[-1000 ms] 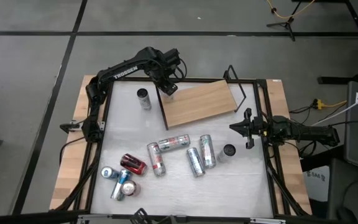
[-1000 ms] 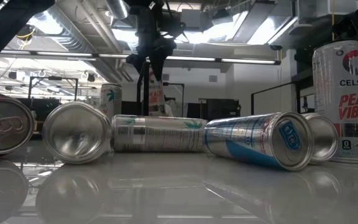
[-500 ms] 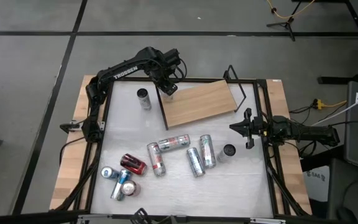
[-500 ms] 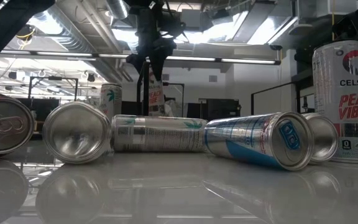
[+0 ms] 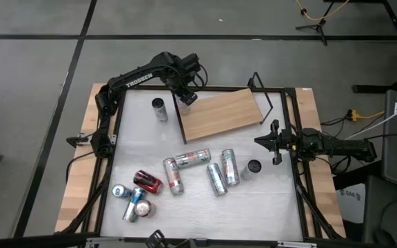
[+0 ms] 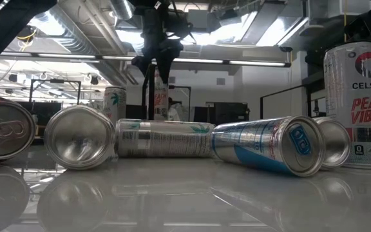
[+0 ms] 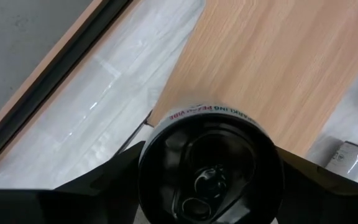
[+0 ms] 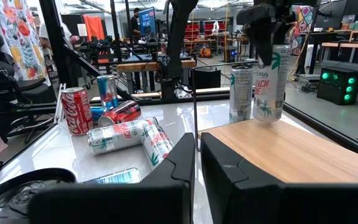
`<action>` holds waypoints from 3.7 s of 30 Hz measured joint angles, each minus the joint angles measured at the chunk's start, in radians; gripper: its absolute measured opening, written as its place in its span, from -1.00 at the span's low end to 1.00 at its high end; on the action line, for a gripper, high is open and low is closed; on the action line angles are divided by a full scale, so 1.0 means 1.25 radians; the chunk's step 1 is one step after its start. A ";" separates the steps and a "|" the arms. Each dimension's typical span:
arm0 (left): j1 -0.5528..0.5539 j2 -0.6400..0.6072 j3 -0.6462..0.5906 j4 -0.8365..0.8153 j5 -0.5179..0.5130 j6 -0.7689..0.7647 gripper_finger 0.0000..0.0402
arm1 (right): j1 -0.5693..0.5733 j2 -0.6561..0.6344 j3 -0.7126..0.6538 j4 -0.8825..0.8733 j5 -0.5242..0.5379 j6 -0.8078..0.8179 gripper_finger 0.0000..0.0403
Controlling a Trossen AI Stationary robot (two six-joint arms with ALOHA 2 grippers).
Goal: Place canned beverage on shelf
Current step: Put the white pink soda can on the shelf
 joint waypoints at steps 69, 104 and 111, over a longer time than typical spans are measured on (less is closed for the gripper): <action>-0.004 -0.004 0.000 0.055 0.021 0.016 0.39 | 0.000 0.000 0.000 0.000 0.000 0.000 -0.88; -0.005 -0.004 0.001 0.051 0.007 -0.001 0.39 | 0.000 0.000 0.000 0.000 0.000 0.000 -0.88; -0.005 -0.004 0.001 0.051 0.004 0.000 0.39 | 0.000 0.000 0.000 0.000 0.000 0.000 -0.88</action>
